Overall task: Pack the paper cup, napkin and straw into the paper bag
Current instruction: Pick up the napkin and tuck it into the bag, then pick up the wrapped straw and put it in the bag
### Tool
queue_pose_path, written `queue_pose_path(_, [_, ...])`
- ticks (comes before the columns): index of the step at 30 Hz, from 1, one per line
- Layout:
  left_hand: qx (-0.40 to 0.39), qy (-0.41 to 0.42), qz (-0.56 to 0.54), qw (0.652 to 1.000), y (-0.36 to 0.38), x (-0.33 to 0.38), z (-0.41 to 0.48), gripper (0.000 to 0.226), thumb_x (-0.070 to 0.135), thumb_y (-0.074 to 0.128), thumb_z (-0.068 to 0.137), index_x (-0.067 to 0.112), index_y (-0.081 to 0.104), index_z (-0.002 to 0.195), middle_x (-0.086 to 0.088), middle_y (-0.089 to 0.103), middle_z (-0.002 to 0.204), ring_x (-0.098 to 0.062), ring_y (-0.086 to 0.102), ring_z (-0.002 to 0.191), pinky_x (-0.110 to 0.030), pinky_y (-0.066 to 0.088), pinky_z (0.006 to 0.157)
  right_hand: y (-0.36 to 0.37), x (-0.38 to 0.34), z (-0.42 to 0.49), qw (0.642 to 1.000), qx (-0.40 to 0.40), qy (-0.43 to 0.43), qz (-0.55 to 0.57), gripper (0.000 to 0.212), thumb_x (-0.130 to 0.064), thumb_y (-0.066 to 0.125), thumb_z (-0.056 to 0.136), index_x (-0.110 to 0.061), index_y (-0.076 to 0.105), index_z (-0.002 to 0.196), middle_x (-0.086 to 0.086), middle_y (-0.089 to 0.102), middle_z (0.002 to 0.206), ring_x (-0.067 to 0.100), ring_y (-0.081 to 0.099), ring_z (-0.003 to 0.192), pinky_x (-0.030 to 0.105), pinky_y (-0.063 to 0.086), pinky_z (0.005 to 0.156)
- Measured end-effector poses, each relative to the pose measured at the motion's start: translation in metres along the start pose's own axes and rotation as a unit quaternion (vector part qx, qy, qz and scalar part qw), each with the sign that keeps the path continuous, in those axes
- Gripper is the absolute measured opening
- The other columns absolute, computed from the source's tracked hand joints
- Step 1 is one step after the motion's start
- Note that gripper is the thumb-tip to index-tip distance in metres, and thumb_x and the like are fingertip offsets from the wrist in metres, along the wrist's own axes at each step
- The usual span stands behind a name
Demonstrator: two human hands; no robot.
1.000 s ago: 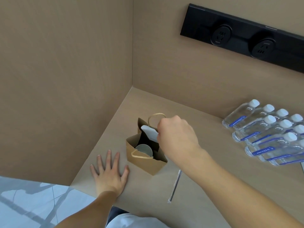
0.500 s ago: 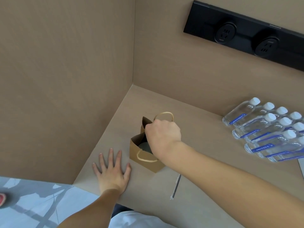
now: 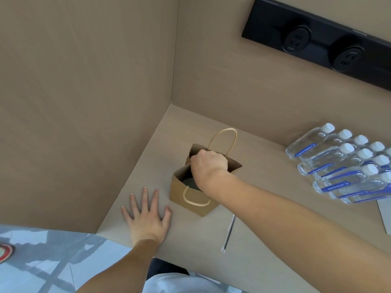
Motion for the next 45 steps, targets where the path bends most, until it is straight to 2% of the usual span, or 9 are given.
queue_pose_path(7, [-0.003,-0.002,-0.005,1.000,-0.003,0.002,-0.002,0.072,0.070,0.013,0.089,0.039,0.008,0.155,0.004,0.000,0.167,-0.036,-0.013,0.151,-0.062,-0.006,0.118,0.027,0.015,0.012,0.994,-0.061,0.064,0.062,0.030,0.004,0.051,0.087,-0.008,0.064,0.111,0.008,0.064,0.118,0.030,0.063,0.109,0.035,0.052,0.073])
queue_pose_path(18, [-0.001,-0.002,-0.002,1.000,0.000,0.000,0.000,0.073,0.073,0.005,0.088,0.041,0.004,0.154,0.005,-0.003,0.167,-0.033,-0.017,0.150,-0.060,-0.010,0.118,0.006,0.018,-0.006,0.996,-0.033,0.017,0.081,0.028,0.002,0.052,0.087,-0.008,0.062,0.112,0.012,0.063,0.115,0.033,0.063,0.107,0.036,0.045,0.066])
queue_pose_path(22, [0.005,-0.002,-0.003,1.000,-0.002,0.002,-0.001,0.073,0.073,0.007,0.088,0.041,0.010,0.154,0.004,0.002,0.167,-0.033,-0.015,0.151,-0.058,-0.010,0.118,-0.025,0.025,-0.033,0.993,-0.032,-0.011,0.115,0.019,-0.001,0.050,0.089,-0.005,0.062,0.103,0.006,0.042,0.073,0.028,0.056,0.071,0.035,0.043,0.061])
queue_pose_path(24, [0.009,-0.002,-0.003,1.000,-0.003,0.002,-0.001,0.073,0.074,0.007,0.088,0.041,0.011,0.154,0.004,0.003,0.167,-0.033,-0.014,0.151,-0.058,-0.011,0.118,-0.045,0.036,-0.051,0.991,-0.008,-0.019,0.132,0.013,-0.001,0.049,0.088,-0.008,0.059,0.093,0.004,0.035,0.069,0.021,0.041,0.054,0.031,0.038,0.053])
queue_pose_path(26, [0.009,-0.005,-0.002,1.000,-0.003,0.002,0.000,0.073,0.073,0.008,0.088,0.041,0.011,0.154,0.005,0.004,0.167,-0.033,-0.013,0.151,-0.058,-0.011,0.118,-0.060,0.055,-0.074,0.985,0.023,-0.016,0.169,0.013,-0.003,0.049,0.084,-0.012,0.052,0.075,0.006,0.041,0.071,0.026,0.046,0.056,0.027,0.038,0.050])
queue_pose_path(30, [0.010,-0.009,-0.002,1.000,-0.002,0.002,0.000,0.072,0.072,0.011,0.088,0.041,0.011,0.153,0.005,0.003,0.167,-0.033,-0.012,0.151,-0.058,-0.010,0.118,-0.075,0.112,-0.108,0.964,0.099,0.043,0.242,0.023,-0.011,0.046,0.082,-0.018,0.068,0.079,0.008,0.067,0.080,0.033,0.066,0.072,0.041,0.060,0.064])
queue_pose_path(35, [0.020,-0.010,-0.005,1.000,-0.002,0.001,-0.001,0.070,0.070,0.017,0.089,0.041,0.014,0.153,0.005,0.007,0.167,-0.032,-0.008,0.151,-0.059,-0.006,0.118,0.005,0.157,-0.082,0.953,-0.014,0.141,0.267,0.020,-0.014,0.044,0.076,-0.017,0.063,0.069,0.009,0.071,0.087,0.029,0.071,0.076,0.039,0.061,0.072])
queue_pose_path(38, [0.031,-0.011,-0.002,0.999,0.000,0.000,0.000,0.069,0.070,0.017,0.089,0.042,0.015,0.152,0.005,0.010,0.167,-0.033,-0.004,0.151,-0.060,-0.003,0.118,0.092,0.151,-0.049,0.948,-0.106,0.165,0.249,0.018,-0.018,0.051,0.083,-0.015,0.066,0.091,0.017,0.064,0.111,0.034,0.062,0.103,0.033,0.053,0.083])
queue_pose_path(45, [0.033,-0.011,-0.003,0.999,0.001,0.002,-0.001,0.068,0.067,0.023,0.090,0.041,0.018,0.152,0.005,0.012,0.166,-0.034,-0.001,0.151,-0.061,-0.002,0.118,0.216,0.137,-0.038,0.884,-0.075,0.292,0.357,0.028,-0.016,0.052,0.086,-0.003,0.062,0.110,0.019,0.064,0.114,0.037,0.063,0.105,0.037,0.053,0.083])
Point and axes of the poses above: each hand's wrist, its own z-axis towards the middle knuckle, its own y-axis out of the palm, x = y × z, the point moved 8 cm from there along z, towards the middle knuckle
